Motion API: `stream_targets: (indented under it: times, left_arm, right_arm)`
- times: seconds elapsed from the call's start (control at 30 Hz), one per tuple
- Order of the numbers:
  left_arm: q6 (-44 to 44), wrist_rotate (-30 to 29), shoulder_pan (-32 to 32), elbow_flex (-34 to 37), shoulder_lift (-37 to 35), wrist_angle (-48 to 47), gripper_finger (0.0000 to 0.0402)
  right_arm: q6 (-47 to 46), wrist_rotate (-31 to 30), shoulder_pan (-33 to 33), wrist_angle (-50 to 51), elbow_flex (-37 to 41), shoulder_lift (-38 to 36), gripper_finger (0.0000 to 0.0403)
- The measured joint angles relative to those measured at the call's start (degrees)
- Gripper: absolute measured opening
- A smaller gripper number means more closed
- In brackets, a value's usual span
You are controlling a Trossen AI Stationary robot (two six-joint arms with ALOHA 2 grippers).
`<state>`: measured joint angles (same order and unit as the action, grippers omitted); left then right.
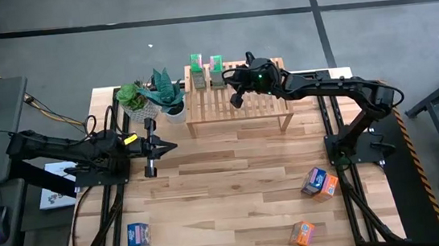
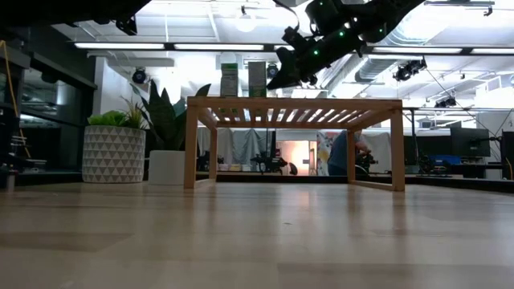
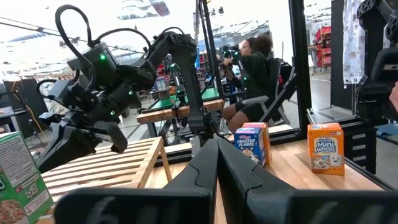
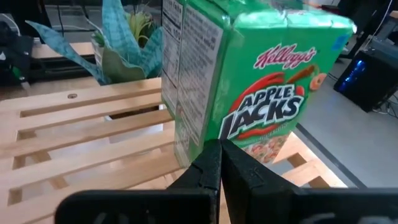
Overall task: Stack cereal on shelf
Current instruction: Put the green cereal box on the shelf aligned with the other green cereal box
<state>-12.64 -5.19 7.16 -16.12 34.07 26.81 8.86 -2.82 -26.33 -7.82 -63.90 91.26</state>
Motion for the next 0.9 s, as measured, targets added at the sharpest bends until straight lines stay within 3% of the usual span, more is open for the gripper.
stream_targets:
  times: [0.73,0.9]
  left_arm:
    - [0.0,0.0,0.0,0.0,0.0,0.0,0.0]
    - [0.0,0.0,0.0,0.0,0.0,0.0,0.0]
  right_arm:
    - [-1.2,3.0,-0.3,-4.0,0.0,3.7,0.0]
    - [1.2,-6.6,-0.4,-2.1,-0.1,3.0,0.0]
